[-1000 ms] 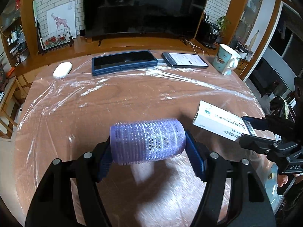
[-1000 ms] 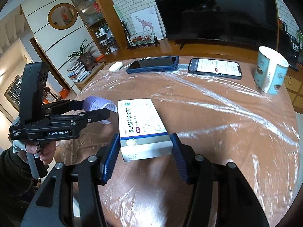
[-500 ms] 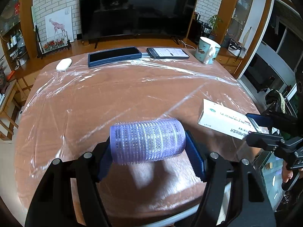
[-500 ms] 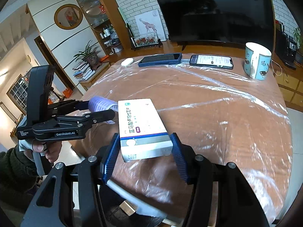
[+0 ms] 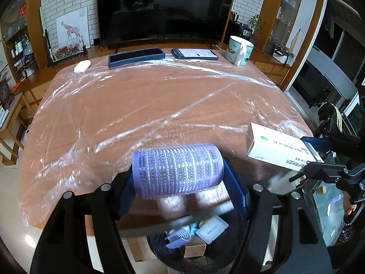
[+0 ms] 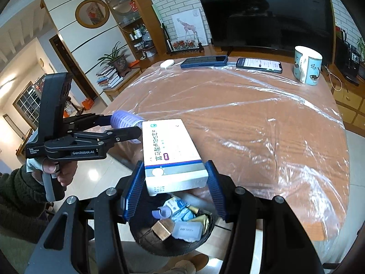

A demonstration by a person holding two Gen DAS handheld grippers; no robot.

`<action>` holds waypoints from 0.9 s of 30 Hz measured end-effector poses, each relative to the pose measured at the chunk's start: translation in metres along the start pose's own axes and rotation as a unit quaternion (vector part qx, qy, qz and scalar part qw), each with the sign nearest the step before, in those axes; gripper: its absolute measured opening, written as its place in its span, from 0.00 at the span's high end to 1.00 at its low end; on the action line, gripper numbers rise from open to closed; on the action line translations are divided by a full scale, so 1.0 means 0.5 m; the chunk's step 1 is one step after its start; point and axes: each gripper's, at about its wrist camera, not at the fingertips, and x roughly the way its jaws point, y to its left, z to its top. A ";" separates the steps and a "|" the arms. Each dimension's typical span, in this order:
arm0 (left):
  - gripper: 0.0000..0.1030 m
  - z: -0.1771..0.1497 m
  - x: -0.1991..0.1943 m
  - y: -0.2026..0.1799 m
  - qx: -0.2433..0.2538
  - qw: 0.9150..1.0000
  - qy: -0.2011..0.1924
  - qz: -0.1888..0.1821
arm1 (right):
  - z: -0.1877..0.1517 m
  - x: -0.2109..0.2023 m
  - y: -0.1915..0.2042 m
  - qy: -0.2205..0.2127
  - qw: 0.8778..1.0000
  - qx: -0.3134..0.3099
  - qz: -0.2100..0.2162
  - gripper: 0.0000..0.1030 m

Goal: Collect trash
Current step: 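Carry the hair roller with the left tool while the right tool carries the medicine box to the bin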

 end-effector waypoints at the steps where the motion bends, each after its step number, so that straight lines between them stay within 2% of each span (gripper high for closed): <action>1: 0.33 -0.007 -0.004 -0.004 0.002 1.000 0.001 0.000 | -0.005 -0.003 0.003 0.002 1.000 -0.001 0.001 0.48; 14: 0.33 -0.088 -0.039 -0.044 0.014 1.000 0.023 -0.006 | -0.077 -0.030 0.031 0.031 0.999 -0.014 0.010 0.48; 27: 0.33 -0.159 -0.034 -0.075 0.033 0.998 0.052 -0.003 | -0.154 -0.041 0.049 0.069 0.998 -0.008 0.010 0.48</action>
